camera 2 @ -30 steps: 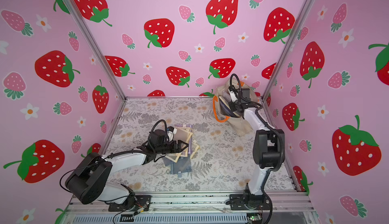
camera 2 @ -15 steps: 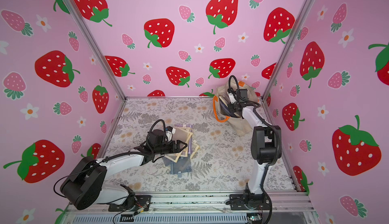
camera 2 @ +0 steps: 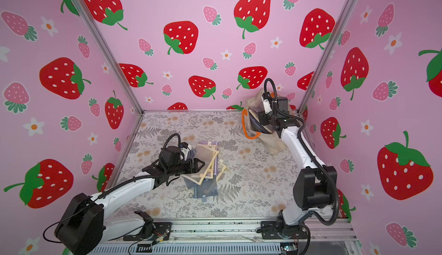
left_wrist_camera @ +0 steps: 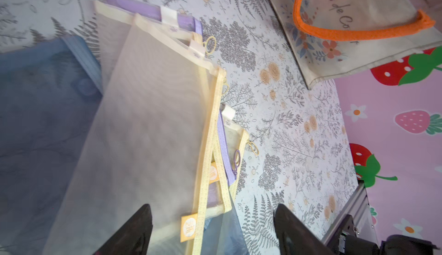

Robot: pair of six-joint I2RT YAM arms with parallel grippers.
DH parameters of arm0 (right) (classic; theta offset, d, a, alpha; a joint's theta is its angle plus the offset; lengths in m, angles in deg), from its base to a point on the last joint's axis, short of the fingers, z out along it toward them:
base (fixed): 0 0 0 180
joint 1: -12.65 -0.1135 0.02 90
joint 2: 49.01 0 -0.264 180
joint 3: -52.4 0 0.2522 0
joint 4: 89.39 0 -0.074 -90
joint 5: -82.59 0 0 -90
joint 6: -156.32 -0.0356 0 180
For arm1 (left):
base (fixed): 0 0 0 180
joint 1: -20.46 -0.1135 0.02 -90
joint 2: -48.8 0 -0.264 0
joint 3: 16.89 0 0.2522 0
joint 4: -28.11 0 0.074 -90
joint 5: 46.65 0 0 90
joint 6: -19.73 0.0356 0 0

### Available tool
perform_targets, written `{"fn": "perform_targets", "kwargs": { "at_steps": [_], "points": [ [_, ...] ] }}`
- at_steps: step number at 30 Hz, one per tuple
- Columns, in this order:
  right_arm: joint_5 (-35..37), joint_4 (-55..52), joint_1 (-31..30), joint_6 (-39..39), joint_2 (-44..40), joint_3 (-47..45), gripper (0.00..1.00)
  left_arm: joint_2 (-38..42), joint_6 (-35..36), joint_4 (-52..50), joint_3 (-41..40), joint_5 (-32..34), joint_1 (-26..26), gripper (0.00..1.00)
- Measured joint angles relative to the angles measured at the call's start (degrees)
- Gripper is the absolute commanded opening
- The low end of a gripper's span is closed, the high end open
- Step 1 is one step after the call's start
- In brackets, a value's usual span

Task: Put the pencil pouch into the canvas bag
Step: Place the pencil pouch in the canvas bag, then pick up the pencil pouch.

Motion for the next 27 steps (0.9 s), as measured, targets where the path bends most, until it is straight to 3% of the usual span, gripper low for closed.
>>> {"fn": "perform_targets", "kwargs": {
  "at_steps": [7,13,21,27],
  "points": [
    [-10.45,3.93,-14.78,-11.23,-12.33,-20.50,0.74,-6.95,1.73,-0.59,1.29,1.01,-5.79,0.81],
    [-17.86,15.54,-24.02,-22.91,-5.09,-36.74,0.73,-13.68,3.04,0.85,2.71,0.68,-6.27,0.79],
    [-23.39,29.83,-27.39,-30.97,7.26,-36.17,0.70,-13.03,0.72,6.56,0.11,-1.81,-5.33,0.64],
    [-25.22,35.30,-27.61,-33.03,10.86,-35.10,0.69,-9.99,-1.20,7.74,-2.93,-2.21,-1.92,0.60]
  ]
}}
